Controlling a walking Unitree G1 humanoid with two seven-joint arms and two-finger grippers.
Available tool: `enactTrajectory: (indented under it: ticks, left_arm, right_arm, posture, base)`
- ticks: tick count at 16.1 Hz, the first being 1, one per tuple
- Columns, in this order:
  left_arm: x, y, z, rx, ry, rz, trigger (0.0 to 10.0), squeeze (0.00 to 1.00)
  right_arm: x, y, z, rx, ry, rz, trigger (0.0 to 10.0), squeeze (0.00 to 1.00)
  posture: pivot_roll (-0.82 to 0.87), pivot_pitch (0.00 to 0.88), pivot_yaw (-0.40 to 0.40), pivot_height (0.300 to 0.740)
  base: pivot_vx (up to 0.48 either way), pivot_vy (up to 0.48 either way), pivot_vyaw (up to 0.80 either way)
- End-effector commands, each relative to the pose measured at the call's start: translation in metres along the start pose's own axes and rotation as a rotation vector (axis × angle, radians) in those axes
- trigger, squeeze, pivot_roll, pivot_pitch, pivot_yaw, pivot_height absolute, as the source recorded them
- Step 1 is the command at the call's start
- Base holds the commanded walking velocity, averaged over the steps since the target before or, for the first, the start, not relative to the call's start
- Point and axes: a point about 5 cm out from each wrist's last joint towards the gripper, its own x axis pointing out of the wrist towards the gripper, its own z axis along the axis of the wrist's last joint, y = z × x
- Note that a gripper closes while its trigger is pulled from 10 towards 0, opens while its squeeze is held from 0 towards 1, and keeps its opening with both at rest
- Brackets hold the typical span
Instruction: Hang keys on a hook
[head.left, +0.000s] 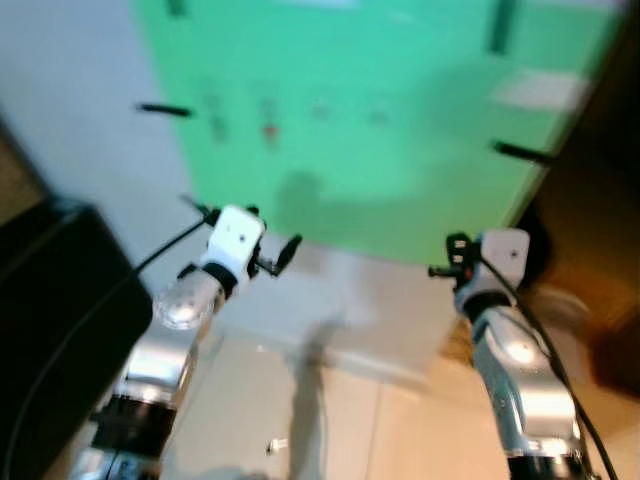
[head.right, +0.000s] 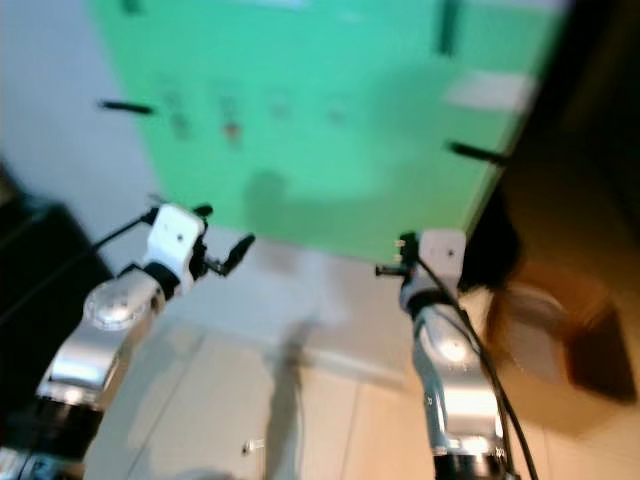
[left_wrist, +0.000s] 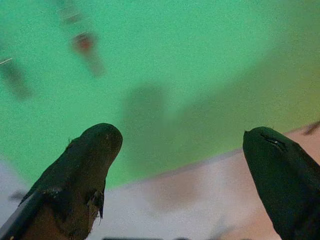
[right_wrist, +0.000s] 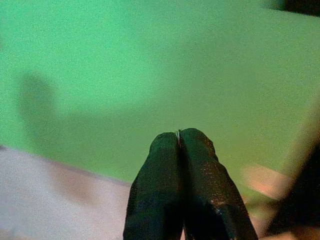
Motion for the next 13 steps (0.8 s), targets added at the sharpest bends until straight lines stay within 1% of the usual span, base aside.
enactTrajectory:
  ticks: [1, 3, 4, 5, 7, 8, 10, 11, 13]
  left_arm:
    - [-0.003, 0.009, -0.001, 0.004, 0.006, 0.024, 10.0, 0.15]
    - [0.0, 0.007, 0.0, 0.008, 0.006, 0.015, 10.0, 0.15]
    - [0.0, 0.004, 0.002, 0.034, -0.002, -0.005, 10.0, 0.15]
    - [0.0, 0.004, 0.002, 0.03, 0.001, -0.001, 10.0, 0.15]
    - [-0.002, 0.006, 0.001, 0.029, 0.006, 0.006, 10.0, 0.16]
    - [-0.002, 0.006, 0.001, 0.029, 0.007, 0.008, 10.0, 0.15]
    - [-0.002, 0.006, 0.001, 0.037, 0.006, 0.005, 10.0, 0.15]
    - [-0.001, 0.006, 0.002, 0.038, 0.006, 0.004, 10.0, 0.15]
    - [0.0, 0.006, 0.003, 0.047, 0.002, -0.004, 10.0, 0.15]
  right_arm:
    - [0.003, 0.014, 0.006, 0.002, -0.025, 0.058, 10.0, 0.0]
    - [0.004, 0.013, 0.008, 0.002, -0.037, 0.053, 10.0, 0.0]
    - [0.006, 0.01, 0.009, 0.024, -0.04, 0.04, 10.0, 0.0]
    - [0.006, 0.01, 0.01, 0.023, -0.039, 0.04, 10.0, 0.0]
    - [0.007, 0.014, 0.009, -0.02, -0.038, 0.078, 10.0, 0.0]
    - [0.007, 0.015, 0.009, -0.019, -0.036, 0.077, 10.0, 0.0]
    - [0.009, 0.014, 0.009, -0.011, -0.041, 0.047, 10.0, 0.0]
    - [0.009, 0.011, 0.008, 0.035, -0.039, 0.023, 10.0, 0.0]
    - [0.008, 0.004, 0.008, 0.035, -0.043, -0.011, 10.0, 0.0]
  posture:
    - [-0.04, 0.0, 0.029, 0.74]
    - [-0.04, 0.0, 0.031, 0.74]
    - [-0.03, 0.0, 0.028, 0.74]
    - [-0.03, 0.0, 0.028, 0.74]
    - [-0.02, 0.0, 0.02, 0.74]
    - [-0.02, 0.0, 0.019, 0.74]
    - [-0.01, 0.0, 0.017, 0.74]
    - [-0.01, 0.0, 0.016, 0.74]
    - [-0.01, 0.0, 0.011, 0.74]
  base:
    - [0.322, 0.0, 0.8]
    - [0.321, 0.0, 0.8]
    - [0.322, 0.0, 0.0]
    - [0.322, 0.0, 0.0]
    - [0.326, 0.0, 0.0]
    - [0.322, 0.0, 0.56]
    - [0.322, 0.0, 0.8]
    - [0.326, 0.0, 0.0]
    - [0.319, 0.0, 0.0]
